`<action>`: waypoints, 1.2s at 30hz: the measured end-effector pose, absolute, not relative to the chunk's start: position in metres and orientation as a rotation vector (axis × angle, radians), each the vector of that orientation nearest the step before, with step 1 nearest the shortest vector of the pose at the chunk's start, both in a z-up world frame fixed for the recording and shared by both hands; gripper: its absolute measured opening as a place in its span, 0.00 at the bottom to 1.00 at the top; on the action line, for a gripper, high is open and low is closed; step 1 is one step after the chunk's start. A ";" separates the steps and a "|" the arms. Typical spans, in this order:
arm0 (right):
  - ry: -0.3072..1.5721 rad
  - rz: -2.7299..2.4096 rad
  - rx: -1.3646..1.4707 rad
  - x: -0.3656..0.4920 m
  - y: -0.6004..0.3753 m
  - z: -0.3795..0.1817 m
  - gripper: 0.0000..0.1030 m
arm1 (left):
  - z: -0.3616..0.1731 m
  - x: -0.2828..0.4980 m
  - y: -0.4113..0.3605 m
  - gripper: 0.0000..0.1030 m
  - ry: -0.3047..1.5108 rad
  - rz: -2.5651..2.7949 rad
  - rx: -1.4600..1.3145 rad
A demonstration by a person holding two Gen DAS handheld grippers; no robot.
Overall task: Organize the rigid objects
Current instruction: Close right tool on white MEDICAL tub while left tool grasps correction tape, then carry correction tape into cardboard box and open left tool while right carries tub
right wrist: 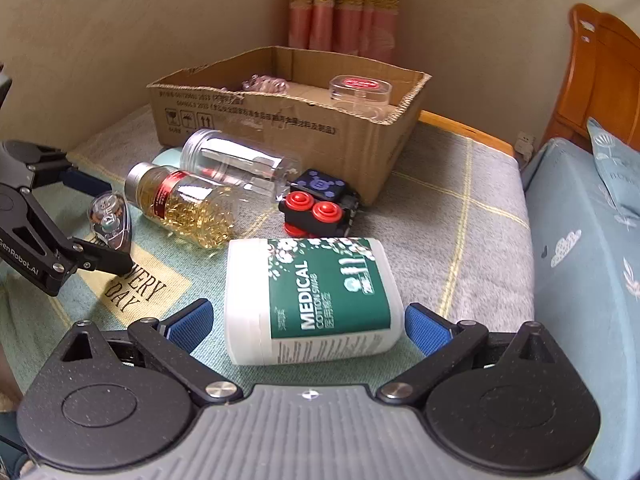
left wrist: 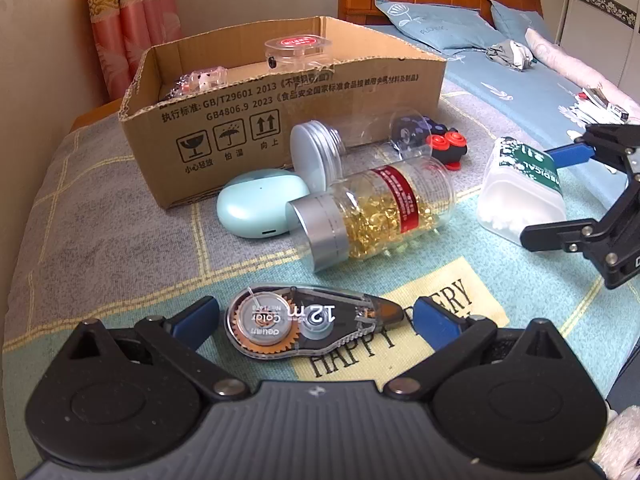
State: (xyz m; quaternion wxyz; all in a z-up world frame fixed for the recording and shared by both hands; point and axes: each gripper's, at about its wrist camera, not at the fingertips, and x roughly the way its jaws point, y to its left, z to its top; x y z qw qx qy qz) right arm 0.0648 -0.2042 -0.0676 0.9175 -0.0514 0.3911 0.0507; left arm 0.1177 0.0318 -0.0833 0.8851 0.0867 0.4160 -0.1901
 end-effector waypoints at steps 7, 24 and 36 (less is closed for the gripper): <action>0.845 0.119 -0.184 0.078 -0.197 -0.069 0.96 | -0.080 0.117 0.028 0.92 0.869 -0.414 0.204; 0.887 0.136 -0.177 0.084 -0.200 -0.056 0.84 | -0.058 0.117 0.029 0.87 0.904 -0.415 0.215; 0.834 0.151 -0.184 0.073 -0.200 -0.020 0.84 | -0.010 0.118 0.034 0.87 0.838 -0.399 0.195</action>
